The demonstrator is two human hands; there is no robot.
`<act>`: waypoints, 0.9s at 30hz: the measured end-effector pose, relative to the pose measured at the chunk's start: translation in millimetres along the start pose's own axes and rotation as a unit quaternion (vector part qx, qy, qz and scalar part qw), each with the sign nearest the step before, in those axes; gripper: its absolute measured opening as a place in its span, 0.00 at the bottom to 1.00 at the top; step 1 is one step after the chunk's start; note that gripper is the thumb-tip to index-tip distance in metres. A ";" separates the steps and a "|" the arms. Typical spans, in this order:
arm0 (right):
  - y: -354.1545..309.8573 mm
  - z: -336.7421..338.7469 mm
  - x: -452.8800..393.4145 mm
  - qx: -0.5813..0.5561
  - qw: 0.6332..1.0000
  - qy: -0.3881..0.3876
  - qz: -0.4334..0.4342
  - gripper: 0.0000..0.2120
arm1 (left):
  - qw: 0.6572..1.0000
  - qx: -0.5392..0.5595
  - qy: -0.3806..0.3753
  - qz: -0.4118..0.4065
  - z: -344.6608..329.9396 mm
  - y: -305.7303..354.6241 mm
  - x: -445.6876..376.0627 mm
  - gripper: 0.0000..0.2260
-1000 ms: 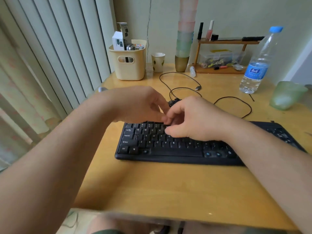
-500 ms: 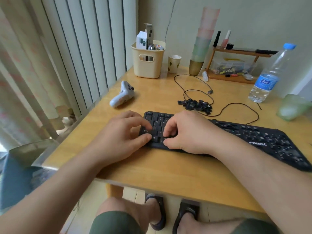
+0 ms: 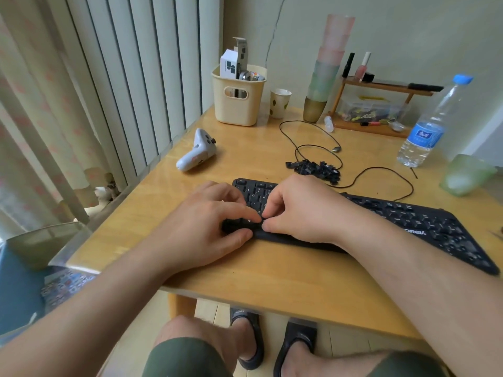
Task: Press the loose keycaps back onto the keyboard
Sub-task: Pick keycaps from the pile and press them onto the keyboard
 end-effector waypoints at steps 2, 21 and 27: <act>-0.4 0.1 -0.9 0.005 1.000 -0.002 -0.001 0.03 | 1.000 0.000 0.001 -0.001 -0.2 -0.2 -0.1 0.15; -0.4 -21.8 18.3 0.127 0.990 0.015 0.059 0.14 | 0.999 -0.027 0.017 -0.014 -4.4 2.4 -3.5 0.14; 13.3 -21.0 16.5 0.039 0.994 0.095 0.048 0.16 | 1.000 -0.021 0.019 0.003 -1.6 -0.4 -2.5 0.19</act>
Point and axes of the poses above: each hand's wrist, its own x-axis away from the middle knuckle, its own z-axis out of the back of the hand, y = z × x, the point moved 3 cm from there along -x, towards the middle knuckle, and after that the axes turned 8 degrees about -y, right-handed, at the moved point
